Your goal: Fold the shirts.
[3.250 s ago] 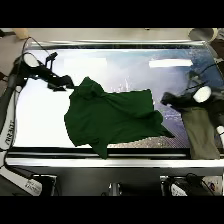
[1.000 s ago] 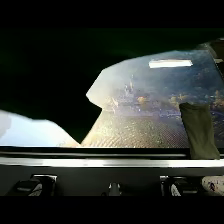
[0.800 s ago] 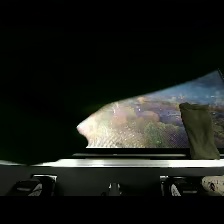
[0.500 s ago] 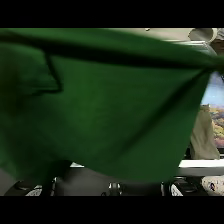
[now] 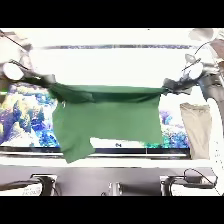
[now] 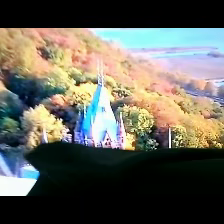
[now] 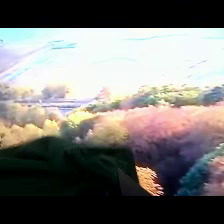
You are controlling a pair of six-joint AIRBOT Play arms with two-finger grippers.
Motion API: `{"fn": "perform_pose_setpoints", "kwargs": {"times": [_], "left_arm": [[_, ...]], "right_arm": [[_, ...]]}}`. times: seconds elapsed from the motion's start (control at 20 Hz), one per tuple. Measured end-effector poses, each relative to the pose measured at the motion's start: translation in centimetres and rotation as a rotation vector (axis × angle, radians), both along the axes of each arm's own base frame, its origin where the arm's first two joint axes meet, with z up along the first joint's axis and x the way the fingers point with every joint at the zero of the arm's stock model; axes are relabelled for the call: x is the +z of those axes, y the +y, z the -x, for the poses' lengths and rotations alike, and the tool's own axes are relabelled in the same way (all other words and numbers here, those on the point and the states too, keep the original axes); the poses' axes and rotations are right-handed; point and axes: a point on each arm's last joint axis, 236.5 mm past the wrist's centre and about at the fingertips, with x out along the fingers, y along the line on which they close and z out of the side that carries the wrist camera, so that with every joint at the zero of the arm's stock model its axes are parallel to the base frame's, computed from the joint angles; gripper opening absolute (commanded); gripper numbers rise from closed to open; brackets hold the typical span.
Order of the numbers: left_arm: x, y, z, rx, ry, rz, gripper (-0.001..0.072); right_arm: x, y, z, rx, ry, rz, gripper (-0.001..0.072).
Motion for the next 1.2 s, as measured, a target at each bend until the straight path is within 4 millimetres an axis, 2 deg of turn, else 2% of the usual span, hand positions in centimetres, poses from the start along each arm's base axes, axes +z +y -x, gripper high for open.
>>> {"fn": "perform_pose_setpoints", "kwargs": {"times": [0.05, 0.1, 0.15, 0.25, 0.35, 0.4, 0.45, 0.55, 0.6, 0.7, 0.75, 0.9, 1.0, 1.2], "left_arm": [[-1.8, -0.8, -0.4, 0.02, 0.036, 0.047, 0.0304], [-3.5, -1.5, -0.5, 0.041, 0.074, 0.094, 0.0501], [-4.8, -2.2, -0.5, 0.063, 0.113, 0.147, 0.0534], [-5.5, -2.4, -0.2, 0.082, 0.16, 0.212, 0.0526], [-5.5, -0.6, 1.1, 0.069, 0.217, 0.217, 0.0522], [-5.5, 0.6, 2.3, 0.064, 0.255, 0.22, 0.0487], [-5.9, 1.9, 3.8, 0.066, 0.301, 0.222, 0.0451], [-7.4, 4.1, 7.7, 0.084, 0.394, 0.235, 0.045], [-8.7, 4.6, 9.9, 0.095, 0.442, 0.251, 0.0451], [-11.4, 4.7, 14.1, 0.104, 0.525, 0.288, 0.0451], [-12.6, 4.4, 15.3, 0.108, 0.538, 0.309, 0.0451], [-15.2, 3.3, 17.2, 0.12, 0.55, 0.361, 0.0451], [-16.3, 2.6, 17.4, 0.124, 0.543, 0.376, 0.0448], [-17.6, 1.2, 17.0, 0.123, 0.529, 0.395, 0.0067]], "right_arm": [[-1.2, 0.8, -0.7, -0.025, 0.005, -0.049, 0.009], [-2.2, 1.8, -1.1, -0.047, 0.016, -0.107, 0.0348], [-2.5, 2.6, -1.6, -0.064, 0.01, -0.151, 0.0543], [-2.0, 3.3, -2.2, -0.062, -0.003, -0.211, 0.0558], [-1.1, 1.7, -1.4, -0.043, 0.012, -0.212, 0.0517], [-1.2, 0.5, -0.5, -0.04, 0.046, -0.217, 0.0484], [-1.6, -0.8, 1.2, -0.035, 0.108, -0.22, 0.0484], [-3.3, -2.7, 5.3, -0.02, 0.248, -0.244, 0.0484], [-4.3, -3.1, 7.2, -0.012, 0.307, -0.256, 0.0484], [-6.1, -2.9, 10.9, 0.015, 0.408, -0.291, 0.0484], [-6.9, -2.9, 12.2, 0.022, 0.435, -0.301, 0.0485], [-8.4, -2.5, 14.8, 0.039, 0.495, -0.325, 0.0497], [-8.9, -2.4, 15.7, 0.046, 0.516, -0.334, 0.055], [-10.0, -1.9, 17.5, 0.055, 0.566, -0.344, 0.0569]]}}
